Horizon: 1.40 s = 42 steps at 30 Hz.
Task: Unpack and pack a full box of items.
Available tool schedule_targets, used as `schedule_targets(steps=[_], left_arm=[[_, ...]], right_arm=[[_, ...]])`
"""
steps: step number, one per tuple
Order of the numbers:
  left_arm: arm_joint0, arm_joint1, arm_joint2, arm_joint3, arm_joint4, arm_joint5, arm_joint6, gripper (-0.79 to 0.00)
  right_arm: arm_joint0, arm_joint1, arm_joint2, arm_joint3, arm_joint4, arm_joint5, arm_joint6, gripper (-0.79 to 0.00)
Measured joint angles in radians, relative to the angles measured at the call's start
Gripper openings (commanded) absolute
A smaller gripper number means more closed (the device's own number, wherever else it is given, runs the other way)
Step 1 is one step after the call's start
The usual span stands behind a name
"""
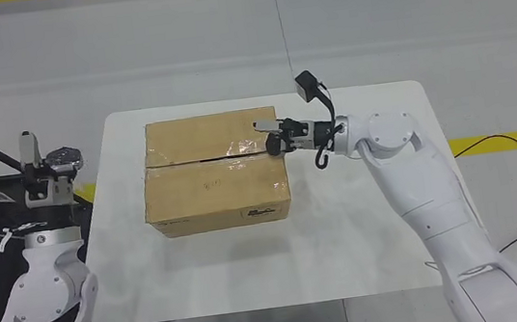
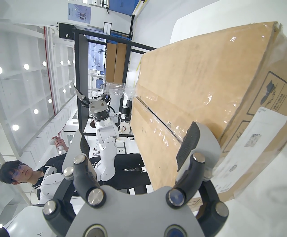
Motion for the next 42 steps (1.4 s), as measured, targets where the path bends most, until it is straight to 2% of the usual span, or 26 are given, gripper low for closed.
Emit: schedule_targets(steps=[11,22,33,42], left_arm=[[-0.06,-0.015,0.057,-0.076,0.106,0.064,-0.004,0.0],[-0.113,-0.033,0.172,-0.143,0.224,0.112,-0.037,0.0],[-0.211,-0.055,0.294,-0.132,0.277,0.159,-0.079,0.0],[-0.273,-0.072,0.358,-0.099,0.303,0.19,-0.101,0.0]], right_arm=[[-0.036,0.021,0.035,-0.047,-0.008,-0.005,0.003,0.0],[-0.068,0.039,0.073,-0.078,-0.007,-0.013,-0.026,0.0],[-0.195,0.078,0.193,-0.241,-0.005,-0.02,-0.087,0.0],[-0.248,0.095,0.223,-0.292,-0.003,-0.006,-0.096,0.0]])
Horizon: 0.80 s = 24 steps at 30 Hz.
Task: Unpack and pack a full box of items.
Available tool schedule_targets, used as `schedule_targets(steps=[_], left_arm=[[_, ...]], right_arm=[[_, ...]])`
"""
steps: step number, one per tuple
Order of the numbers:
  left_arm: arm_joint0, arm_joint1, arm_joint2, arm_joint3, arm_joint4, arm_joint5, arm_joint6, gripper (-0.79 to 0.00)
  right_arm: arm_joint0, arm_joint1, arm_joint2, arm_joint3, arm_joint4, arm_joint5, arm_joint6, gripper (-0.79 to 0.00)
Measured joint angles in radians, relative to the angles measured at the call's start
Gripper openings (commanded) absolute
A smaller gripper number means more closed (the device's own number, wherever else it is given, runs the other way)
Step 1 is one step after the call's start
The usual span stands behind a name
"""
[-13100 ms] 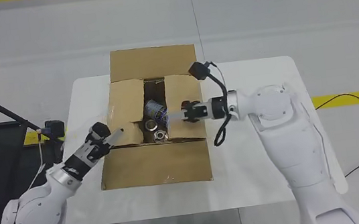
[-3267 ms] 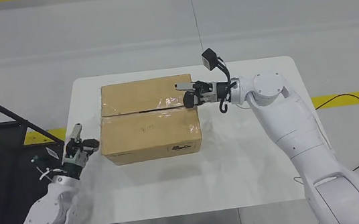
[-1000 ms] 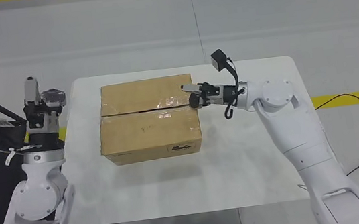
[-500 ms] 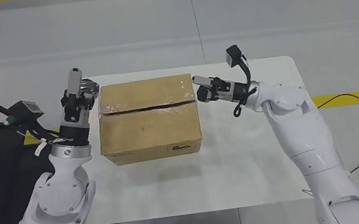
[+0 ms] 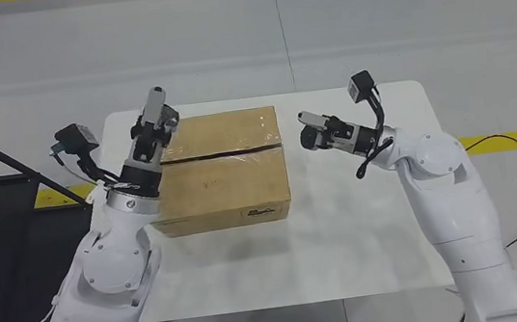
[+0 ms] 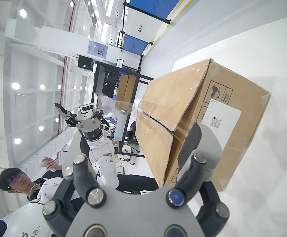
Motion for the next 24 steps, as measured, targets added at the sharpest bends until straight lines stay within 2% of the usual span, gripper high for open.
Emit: schedule_targets(steps=[24], left_arm=[[-0.106,-0.048,0.156,0.072,0.016,0.033,-0.073,0.0]], right_arm=[[-0.026,0.025,0.016,0.017,0.033,-0.025,-0.002,0.0]])
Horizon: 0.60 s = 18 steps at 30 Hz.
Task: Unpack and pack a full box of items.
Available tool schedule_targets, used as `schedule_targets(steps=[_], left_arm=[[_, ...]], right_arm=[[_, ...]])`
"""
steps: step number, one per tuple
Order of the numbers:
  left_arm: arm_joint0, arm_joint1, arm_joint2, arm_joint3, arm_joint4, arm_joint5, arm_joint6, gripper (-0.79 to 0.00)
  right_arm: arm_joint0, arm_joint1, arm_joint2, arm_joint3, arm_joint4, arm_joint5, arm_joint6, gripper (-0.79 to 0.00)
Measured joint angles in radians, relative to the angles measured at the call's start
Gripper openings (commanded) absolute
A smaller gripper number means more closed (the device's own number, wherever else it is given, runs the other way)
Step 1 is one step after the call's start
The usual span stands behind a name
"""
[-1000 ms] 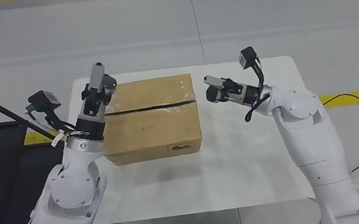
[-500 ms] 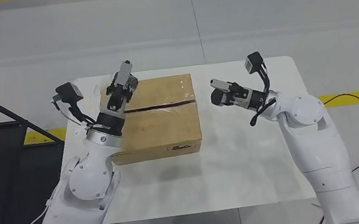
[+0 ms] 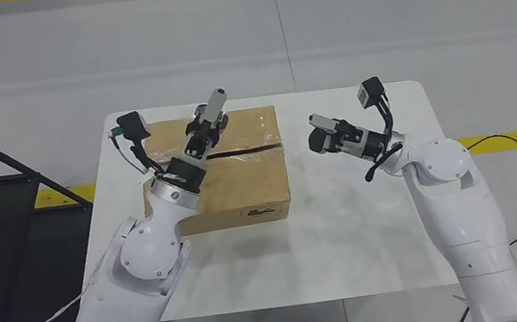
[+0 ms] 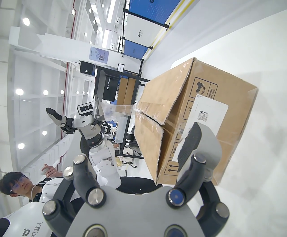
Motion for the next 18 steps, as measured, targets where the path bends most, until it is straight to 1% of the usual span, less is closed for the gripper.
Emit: schedule_targets(steps=[8,18], left_arm=[[-0.028,-0.015,0.037,0.033,0.011,0.01,-0.018,0.0],[-0.097,-0.044,0.108,0.116,0.016,0.034,-0.015,0.0]], right_arm=[[0.006,0.005,-0.006,0.012,0.01,-0.004,-0.002,0.0],[-0.015,0.017,0.013,0.007,0.019,-0.019,-0.017,0.0]])
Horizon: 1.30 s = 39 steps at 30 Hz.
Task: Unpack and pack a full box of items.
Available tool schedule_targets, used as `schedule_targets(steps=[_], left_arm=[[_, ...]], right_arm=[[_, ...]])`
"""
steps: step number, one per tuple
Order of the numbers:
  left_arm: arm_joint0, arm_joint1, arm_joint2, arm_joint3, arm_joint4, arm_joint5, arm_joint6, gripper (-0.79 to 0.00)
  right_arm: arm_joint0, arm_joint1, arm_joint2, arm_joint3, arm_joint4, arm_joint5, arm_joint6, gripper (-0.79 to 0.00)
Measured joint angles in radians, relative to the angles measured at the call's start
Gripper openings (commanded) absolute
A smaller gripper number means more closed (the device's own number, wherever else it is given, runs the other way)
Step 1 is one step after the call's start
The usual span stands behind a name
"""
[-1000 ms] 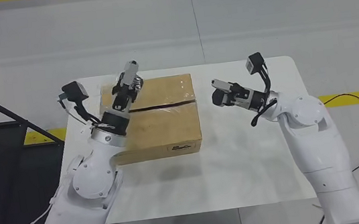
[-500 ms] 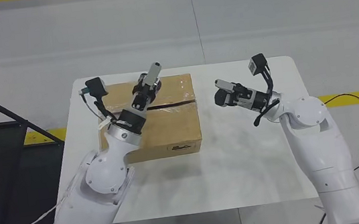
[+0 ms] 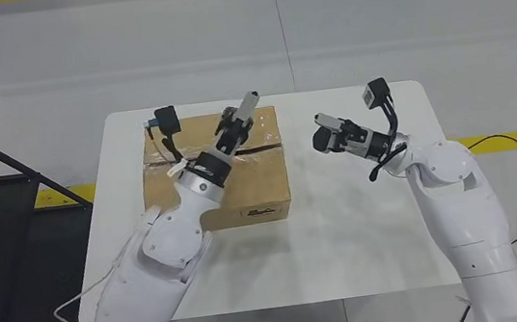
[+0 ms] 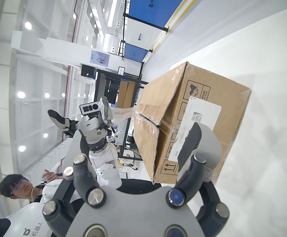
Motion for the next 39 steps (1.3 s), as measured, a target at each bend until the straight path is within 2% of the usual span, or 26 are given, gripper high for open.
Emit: schedule_targets(steps=[15,21,26,30,33,35,38,39], left_arm=[[-0.084,-0.05,0.107,0.119,0.005,0.01,0.016,0.0],[-0.082,-0.061,0.099,0.101,0.013,-0.004,0.036,0.0],[-0.028,-0.051,0.011,-0.005,0.024,-0.025,0.045,0.0],[0.057,-0.033,-0.123,-0.111,0.027,-0.043,0.036,0.0],[0.13,-0.019,-0.227,-0.154,0.015,-0.055,-0.012,0.0],[0.173,-0.012,-0.287,-0.166,-0.011,-0.063,-0.057,0.0],[0.236,-0.002,-0.379,-0.171,-0.062,-0.084,-0.118,0.0],[0.257,0.0,-0.409,-0.171,-0.081,-0.094,-0.138,0.0]], right_arm=[[-0.114,0.03,0.088,-0.08,0.021,-0.008,-0.021,0.0],[-0.114,0.036,0.086,-0.086,0.02,-0.012,-0.006,0.0],[-0.082,0.041,0.049,-0.094,-0.028,-0.045,0.061,0.0],[-0.025,0.035,-0.017,-0.055,-0.069,-0.022,0.085,0.0],[0.025,0.026,-0.068,-0.003,-0.063,-0.017,0.082,0.0],[0.052,0.02,-0.092,0.028,-0.053,-0.026,0.074,-0.031],[0.092,0.013,-0.129,0.076,-0.061,-0.031,0.069,-0.194],[0.107,0.01,-0.144,0.09,-0.066,-0.03,0.07,-0.219]])
